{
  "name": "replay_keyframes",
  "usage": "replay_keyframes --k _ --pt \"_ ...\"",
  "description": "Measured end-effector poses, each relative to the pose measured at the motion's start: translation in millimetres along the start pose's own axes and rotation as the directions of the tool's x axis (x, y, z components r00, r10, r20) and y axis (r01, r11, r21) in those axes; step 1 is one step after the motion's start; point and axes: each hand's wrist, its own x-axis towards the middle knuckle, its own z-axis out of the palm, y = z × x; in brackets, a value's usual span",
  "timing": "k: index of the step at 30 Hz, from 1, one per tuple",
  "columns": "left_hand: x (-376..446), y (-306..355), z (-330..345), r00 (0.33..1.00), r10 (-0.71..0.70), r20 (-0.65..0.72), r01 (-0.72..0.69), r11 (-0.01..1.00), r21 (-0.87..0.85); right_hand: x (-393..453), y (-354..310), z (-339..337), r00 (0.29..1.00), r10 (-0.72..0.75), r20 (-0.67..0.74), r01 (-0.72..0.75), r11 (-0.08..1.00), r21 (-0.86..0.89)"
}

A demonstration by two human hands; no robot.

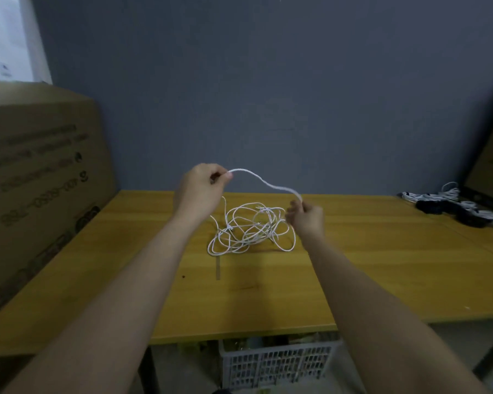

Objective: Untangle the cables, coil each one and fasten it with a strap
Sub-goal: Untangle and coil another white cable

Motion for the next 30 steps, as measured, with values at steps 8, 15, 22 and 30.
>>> replay_keyframes --k 8,15,22,30 --pt "35 -9 41 0.993 -0.055 0.109 0.062 0.996 -0.063 41 -133 -9 0.847 -0.488 -0.212 0.517 0.848 0.113" --pt "31 -49 104 0.952 -0.118 0.283 0.192 0.949 -0.251 66 10 6 0.917 -0.390 0.082 0.389 0.833 -0.394" --pt "50 -73 130 0.901 -0.196 0.387 0.392 0.751 -0.532 77 30 66 0.803 -0.587 0.100 0.534 0.635 -0.558" --pt "80 -111 139 0.924 -0.255 0.285 0.373 0.431 -0.822 100 66 117 0.653 -0.627 0.424 0.731 0.376 -0.570"
